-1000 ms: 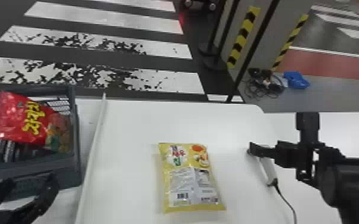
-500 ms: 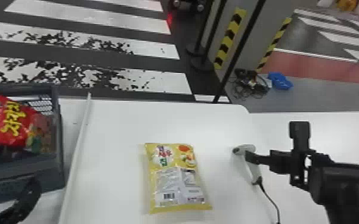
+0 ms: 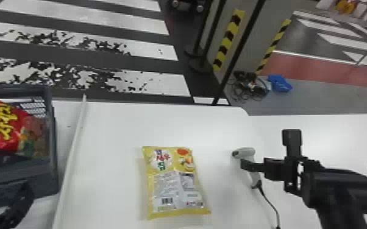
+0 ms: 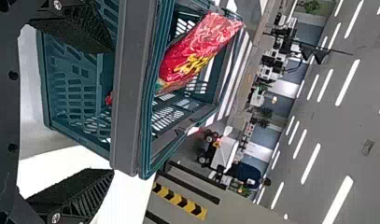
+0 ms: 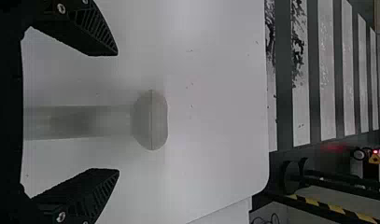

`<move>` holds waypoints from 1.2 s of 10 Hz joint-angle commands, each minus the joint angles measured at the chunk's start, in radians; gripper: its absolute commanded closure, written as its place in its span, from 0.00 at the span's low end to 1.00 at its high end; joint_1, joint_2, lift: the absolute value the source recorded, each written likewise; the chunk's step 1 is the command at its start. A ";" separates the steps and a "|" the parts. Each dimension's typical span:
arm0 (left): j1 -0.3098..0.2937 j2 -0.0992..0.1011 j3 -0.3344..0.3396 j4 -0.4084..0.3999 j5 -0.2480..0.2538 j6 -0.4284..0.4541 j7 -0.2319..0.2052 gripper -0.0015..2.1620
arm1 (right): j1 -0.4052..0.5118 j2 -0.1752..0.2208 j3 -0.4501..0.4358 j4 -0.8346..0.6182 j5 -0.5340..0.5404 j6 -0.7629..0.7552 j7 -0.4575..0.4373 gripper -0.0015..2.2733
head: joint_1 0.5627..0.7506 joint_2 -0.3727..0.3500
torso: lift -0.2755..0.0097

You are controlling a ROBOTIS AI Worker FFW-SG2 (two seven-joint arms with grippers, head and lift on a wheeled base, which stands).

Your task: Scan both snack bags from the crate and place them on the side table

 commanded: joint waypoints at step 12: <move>0.000 0.002 -0.001 0.001 0.000 0.000 0.000 0.04 | -0.063 -0.005 0.039 0.115 0.070 -0.017 0.000 0.99 | 0.70 0.05 | 0.63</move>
